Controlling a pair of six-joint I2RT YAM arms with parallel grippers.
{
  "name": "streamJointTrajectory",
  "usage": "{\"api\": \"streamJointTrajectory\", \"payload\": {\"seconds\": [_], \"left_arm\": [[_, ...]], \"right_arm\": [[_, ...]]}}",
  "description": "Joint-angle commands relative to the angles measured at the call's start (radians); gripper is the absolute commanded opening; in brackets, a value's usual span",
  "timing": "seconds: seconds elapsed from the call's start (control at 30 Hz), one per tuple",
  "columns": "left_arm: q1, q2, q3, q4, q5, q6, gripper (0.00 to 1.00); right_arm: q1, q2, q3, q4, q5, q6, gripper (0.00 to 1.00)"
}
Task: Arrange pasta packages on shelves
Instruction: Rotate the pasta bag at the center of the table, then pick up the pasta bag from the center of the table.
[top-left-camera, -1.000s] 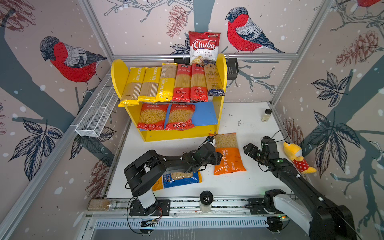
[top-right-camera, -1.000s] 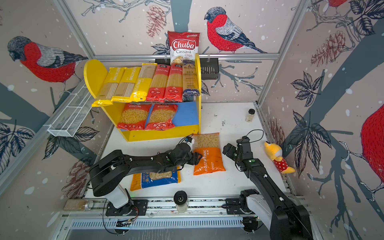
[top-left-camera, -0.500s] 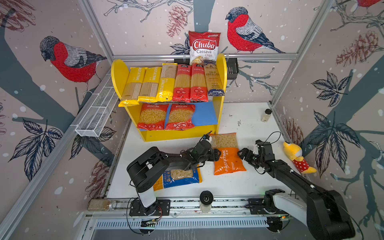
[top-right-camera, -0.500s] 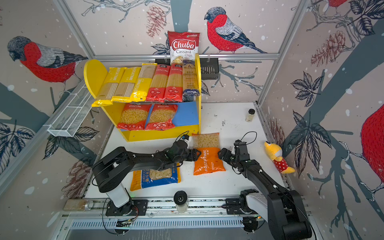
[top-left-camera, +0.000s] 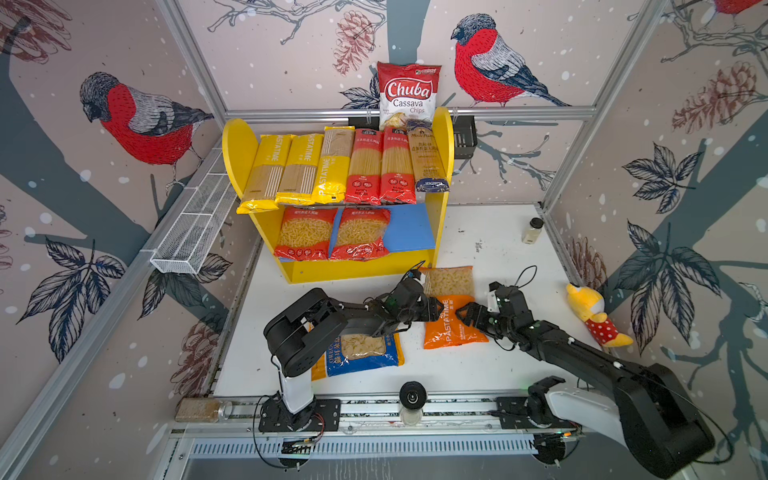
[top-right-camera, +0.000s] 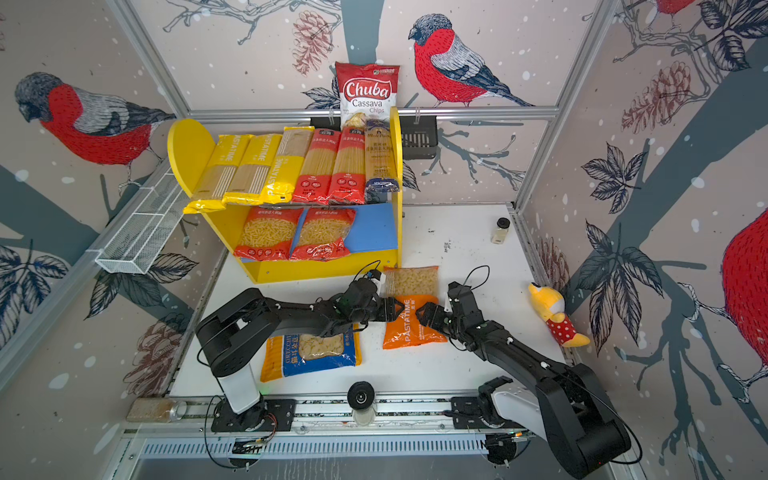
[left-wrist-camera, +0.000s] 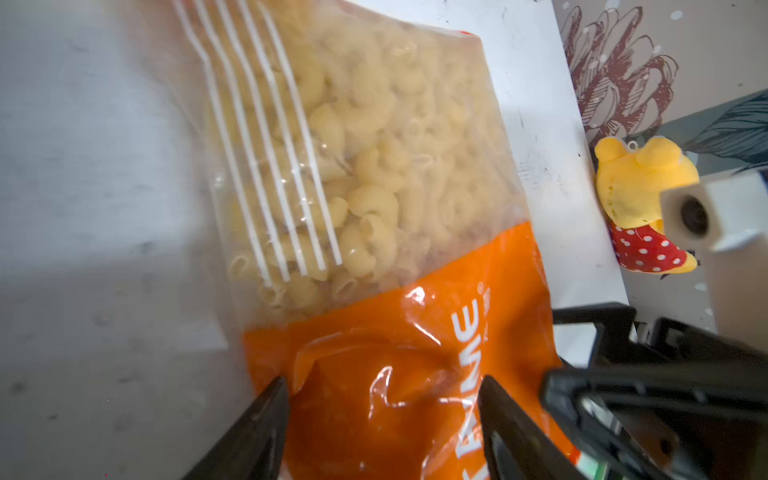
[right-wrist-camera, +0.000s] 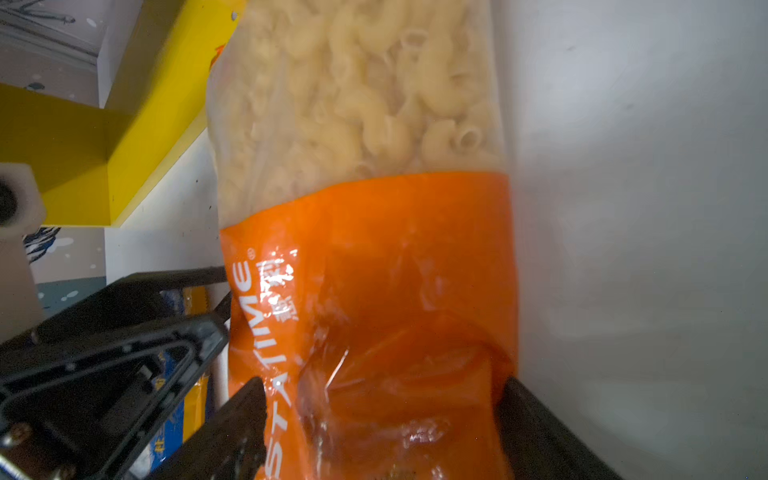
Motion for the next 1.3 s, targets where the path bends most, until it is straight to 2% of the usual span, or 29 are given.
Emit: {"api": "streamJointTrajectory", "payload": {"seconds": [0.0, 0.13, 0.23, 0.33, 0.5, 0.7, 0.8, 0.97, 1.0, 1.13, 1.27], "left_arm": [[0.014, -0.034, -0.001, -0.099, -0.014, 0.032, 0.70], [0.045, -0.067, -0.027, -0.131, -0.009, 0.057, 0.70], [0.085, -0.060, -0.061, -0.037, 0.096, -0.008, 0.71], [0.102, -0.047, -0.108, 0.111, 0.145, -0.075, 0.72], [0.087, -0.003, -0.086, 0.127, 0.165, -0.090, 0.71], [0.080, 0.029, -0.083, 0.165, 0.180, -0.105, 0.70], [0.083, 0.046, -0.094, 0.241, 0.219, -0.133, 0.69], [0.109, 0.061, -0.160, 0.416, 0.258, -0.222, 0.67], [0.109, 0.058, -0.163, 0.421, 0.258, -0.222, 0.67], [0.111, 0.040, -0.167, 0.413, 0.256, -0.220, 0.67], [0.113, 0.014, -0.173, 0.423, 0.256, -0.228, 0.67]], "right_arm": [[-0.030, -0.033, 0.016, -0.014, -0.006, -0.003, 0.90], [-0.196, -0.040, -0.001, -0.016, -0.061, -0.053, 0.93], [-0.239, -0.001, 0.030, -0.014, -0.064, -0.093, 0.94], [-0.240, 0.056, 0.048, 0.015, -0.085, -0.103, 0.94], [-0.213, 0.127, 0.052, 0.077, -0.108, -0.097, 0.93], [-0.123, 0.215, 0.069, 0.134, -0.110, -0.094, 0.89], [-0.104, 0.222, 0.049, 0.211, -0.154, -0.059, 0.80], [-0.107, 0.147, -0.006, 0.339, -0.203, 0.034, 0.44], [-0.105, 0.148, -0.005, 0.338, -0.203, 0.039, 0.40], [-0.093, 0.113, 0.007, 0.332, -0.204, 0.071, 0.28], [-0.031, 0.078, 0.041, 0.305, -0.159, 0.077, 0.15]]}}
